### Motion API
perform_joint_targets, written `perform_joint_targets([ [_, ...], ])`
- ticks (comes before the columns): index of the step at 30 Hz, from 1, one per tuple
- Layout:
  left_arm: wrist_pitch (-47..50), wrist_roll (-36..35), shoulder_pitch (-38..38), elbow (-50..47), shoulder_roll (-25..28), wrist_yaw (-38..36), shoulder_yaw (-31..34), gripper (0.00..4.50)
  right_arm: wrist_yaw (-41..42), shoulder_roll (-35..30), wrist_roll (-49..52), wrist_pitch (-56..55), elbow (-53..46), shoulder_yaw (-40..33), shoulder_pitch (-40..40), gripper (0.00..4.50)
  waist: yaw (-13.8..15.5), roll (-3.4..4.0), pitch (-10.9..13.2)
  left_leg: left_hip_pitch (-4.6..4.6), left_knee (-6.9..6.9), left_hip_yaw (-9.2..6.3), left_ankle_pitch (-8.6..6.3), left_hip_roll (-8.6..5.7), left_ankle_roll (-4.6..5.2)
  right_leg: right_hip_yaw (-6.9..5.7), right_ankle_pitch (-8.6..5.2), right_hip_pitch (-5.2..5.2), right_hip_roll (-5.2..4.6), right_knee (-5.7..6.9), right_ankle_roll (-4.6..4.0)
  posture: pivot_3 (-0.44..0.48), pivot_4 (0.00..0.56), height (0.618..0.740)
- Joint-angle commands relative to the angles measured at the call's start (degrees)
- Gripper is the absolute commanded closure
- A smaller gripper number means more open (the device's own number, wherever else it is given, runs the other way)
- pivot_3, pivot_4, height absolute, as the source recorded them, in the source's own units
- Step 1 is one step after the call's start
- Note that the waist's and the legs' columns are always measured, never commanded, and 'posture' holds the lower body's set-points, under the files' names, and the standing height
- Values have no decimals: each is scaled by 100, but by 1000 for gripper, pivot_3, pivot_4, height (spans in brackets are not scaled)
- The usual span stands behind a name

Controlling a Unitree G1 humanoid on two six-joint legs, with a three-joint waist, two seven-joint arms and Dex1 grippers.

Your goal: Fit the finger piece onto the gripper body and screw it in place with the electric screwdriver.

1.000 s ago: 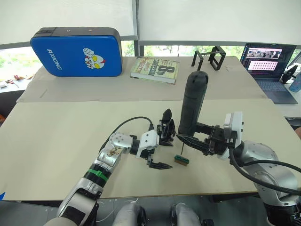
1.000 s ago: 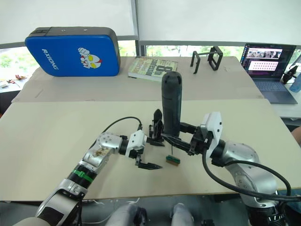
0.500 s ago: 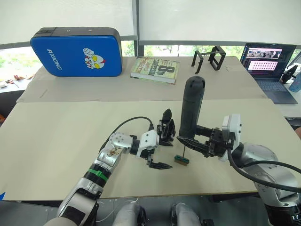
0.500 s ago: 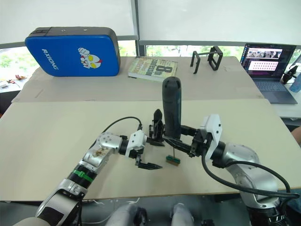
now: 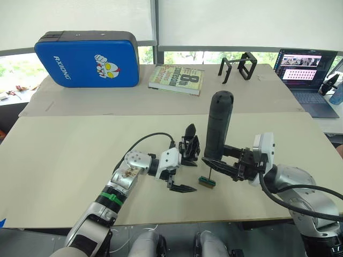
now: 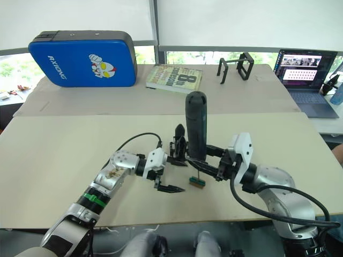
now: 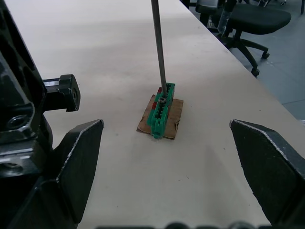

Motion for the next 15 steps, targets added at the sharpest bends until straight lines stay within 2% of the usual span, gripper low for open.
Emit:
perform_joint_targets([
  [1,-78,-44,-104,-107,-18,26,75,0,55,-69,89,-263,-226,-280,-131,2603,0,0,0,0,0,0,0,0,0,0,0,0,0,0,0,0,150,740],
  [6,-55,-50,-94,-122,-15,16,69,0,-132,-7,491,6,-338,-406,-245,2603,0,0,0,0,0,0,0,1,0,0,0,0,0,0,0,0,150,740],
  [15,49,-103,-42,-228,-32,-39,31,0,-304,124,472,-148,-478,-445,54,2603,-2,0,0,0,0,0,0,0,0,1,0,0,0,0,0,0,150,740],
])
